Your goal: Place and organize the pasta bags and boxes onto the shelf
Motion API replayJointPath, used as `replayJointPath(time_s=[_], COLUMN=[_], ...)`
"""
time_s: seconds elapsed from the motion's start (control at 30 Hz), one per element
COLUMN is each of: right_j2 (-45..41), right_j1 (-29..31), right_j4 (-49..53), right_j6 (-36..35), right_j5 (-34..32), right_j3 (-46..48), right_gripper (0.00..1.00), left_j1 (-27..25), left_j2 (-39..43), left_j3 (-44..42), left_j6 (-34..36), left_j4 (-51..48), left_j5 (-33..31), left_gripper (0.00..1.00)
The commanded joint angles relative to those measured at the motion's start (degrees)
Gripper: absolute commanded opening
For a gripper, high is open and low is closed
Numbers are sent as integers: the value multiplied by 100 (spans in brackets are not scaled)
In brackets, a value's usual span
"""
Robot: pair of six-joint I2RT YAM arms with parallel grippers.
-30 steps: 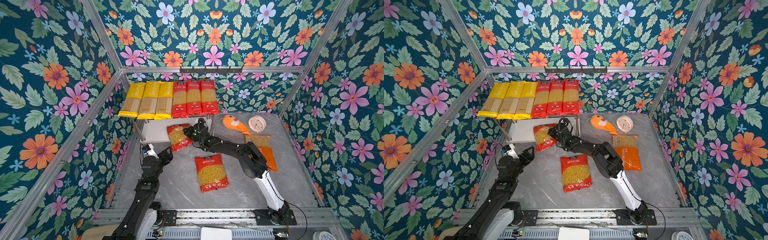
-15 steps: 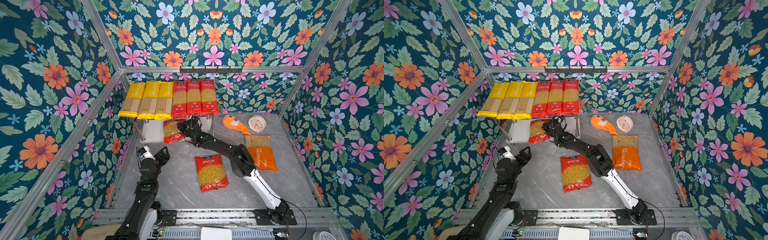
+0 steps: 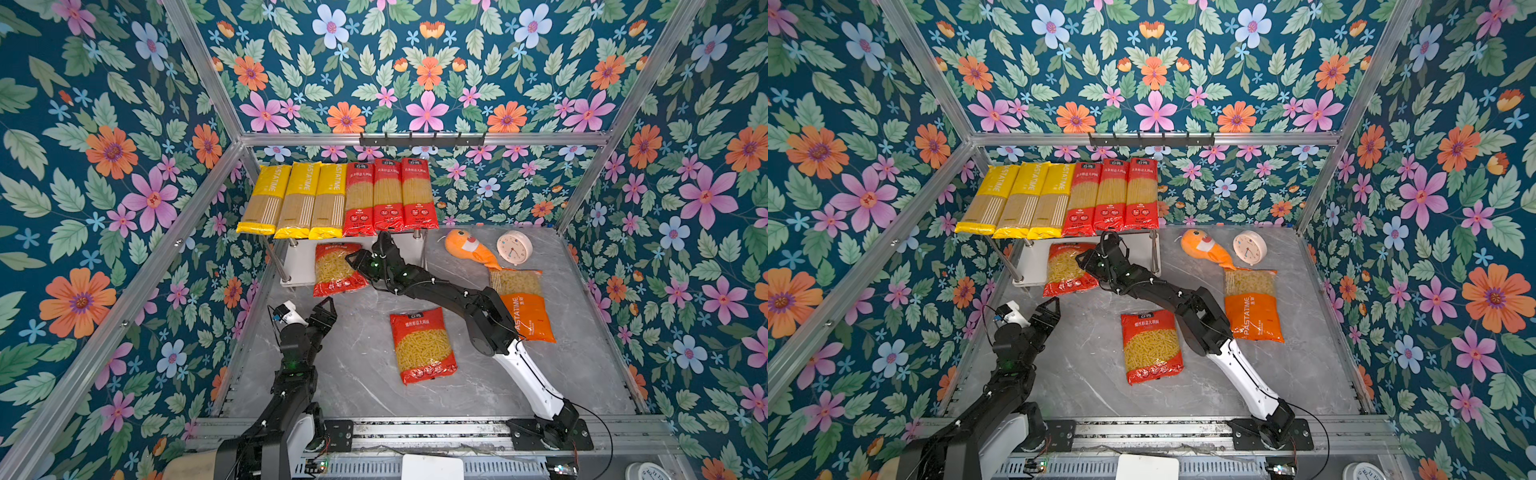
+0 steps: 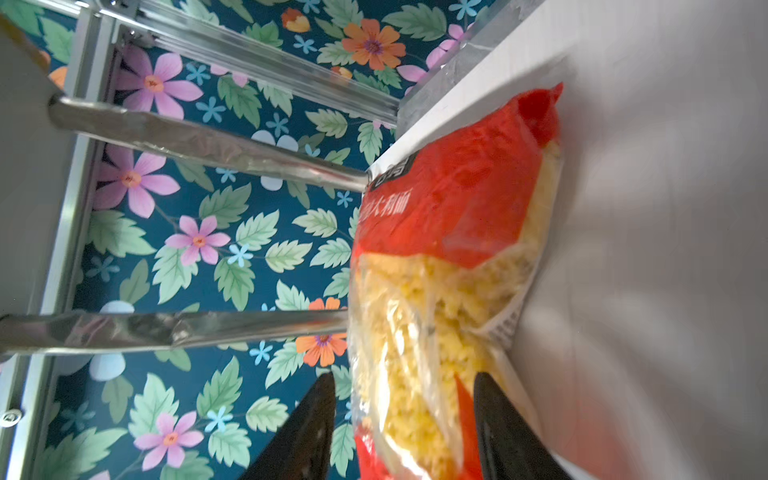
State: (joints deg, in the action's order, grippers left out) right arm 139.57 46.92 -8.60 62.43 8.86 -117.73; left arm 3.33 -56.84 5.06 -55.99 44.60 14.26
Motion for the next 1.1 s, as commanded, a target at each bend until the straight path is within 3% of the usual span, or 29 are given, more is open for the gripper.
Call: replayJointPath(time_s=[0.0, 0.47, 0.73, 0.93, 1.07], right_j2=[-474, -2764, -3569, -3928, -4082], right_j1=[-50, 147, 201, 282, 325], right_j4=[-367, -1245, -1558, -1651, -1777], right_j6=[-373, -1050, -702, -517, -349], right_j5=[141, -105, -388, -615, -738], right_j3=[647, 4289, 5767, 6586, 7005], right_gripper=[56, 56, 56, 55, 55], left_j1=[1, -297, -878, -1098, -1107], left_j2=[-443, -3267, -4046, -4800, -5087], left_j3=[-41, 501, 993, 1379, 1597], left_j6=[-370, -1347, -1423, -1692, -1759], left_j4=[1297, 3951, 3948, 4254, 4417], left_j5=[103, -69, -808, -1292, -1277], left_gripper=[87, 89, 86, 77, 61])
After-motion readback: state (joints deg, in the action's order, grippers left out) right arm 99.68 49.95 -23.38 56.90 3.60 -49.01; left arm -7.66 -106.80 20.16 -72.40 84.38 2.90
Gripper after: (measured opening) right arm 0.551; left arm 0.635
